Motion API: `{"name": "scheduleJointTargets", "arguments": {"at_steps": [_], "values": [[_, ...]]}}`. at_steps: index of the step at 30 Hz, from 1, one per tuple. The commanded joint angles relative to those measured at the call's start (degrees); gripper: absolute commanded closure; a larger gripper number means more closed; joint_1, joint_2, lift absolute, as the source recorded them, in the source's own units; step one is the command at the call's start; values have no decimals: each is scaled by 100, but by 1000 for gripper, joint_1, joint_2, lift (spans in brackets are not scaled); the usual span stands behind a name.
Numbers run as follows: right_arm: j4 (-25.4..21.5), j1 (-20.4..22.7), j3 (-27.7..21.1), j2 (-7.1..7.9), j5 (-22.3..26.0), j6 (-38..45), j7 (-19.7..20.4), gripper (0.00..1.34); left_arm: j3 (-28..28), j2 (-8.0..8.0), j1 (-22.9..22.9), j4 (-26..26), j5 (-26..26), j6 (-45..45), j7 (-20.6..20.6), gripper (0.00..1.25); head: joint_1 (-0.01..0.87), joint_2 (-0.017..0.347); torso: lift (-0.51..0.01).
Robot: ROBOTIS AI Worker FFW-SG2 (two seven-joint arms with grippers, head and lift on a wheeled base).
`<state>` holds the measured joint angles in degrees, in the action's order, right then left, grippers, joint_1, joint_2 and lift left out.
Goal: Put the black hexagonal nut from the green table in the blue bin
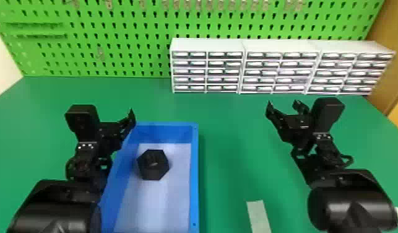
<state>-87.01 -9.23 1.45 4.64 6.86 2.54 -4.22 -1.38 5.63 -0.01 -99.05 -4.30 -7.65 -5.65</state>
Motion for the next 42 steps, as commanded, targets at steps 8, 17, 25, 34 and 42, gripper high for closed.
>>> {"name": "scheduleJointTargets", "arguments": {"at_steps": [8, 17, 25, 34, 42], "values": [[0, 0, 22, 10, -9, 28, 0, 458, 7, -1, 1, 0, 17, 0, 3, 246, 686, 51, -96], [0, -8, 30, 19, -9, 36, 0, 458, 15, -1, -8, 0, 26, 0, 3, 246, 686, 51, -96], [8, -8, 30, 28, -9, 45, 0, 458, 7, -1, -8, 0, 34, 0, 3, 246, 686, 51, -96], [0, 0, 22, 19, -9, 45, 0, 458, 7, -1, 1, 0, 34, -9, 3, 246, 686, 51, -96], [0, 0, 13, 19, -9, 45, 0, 458, 7, -1, 1, 0, 26, -9, 3, 246, 686, 51, -96]]}}
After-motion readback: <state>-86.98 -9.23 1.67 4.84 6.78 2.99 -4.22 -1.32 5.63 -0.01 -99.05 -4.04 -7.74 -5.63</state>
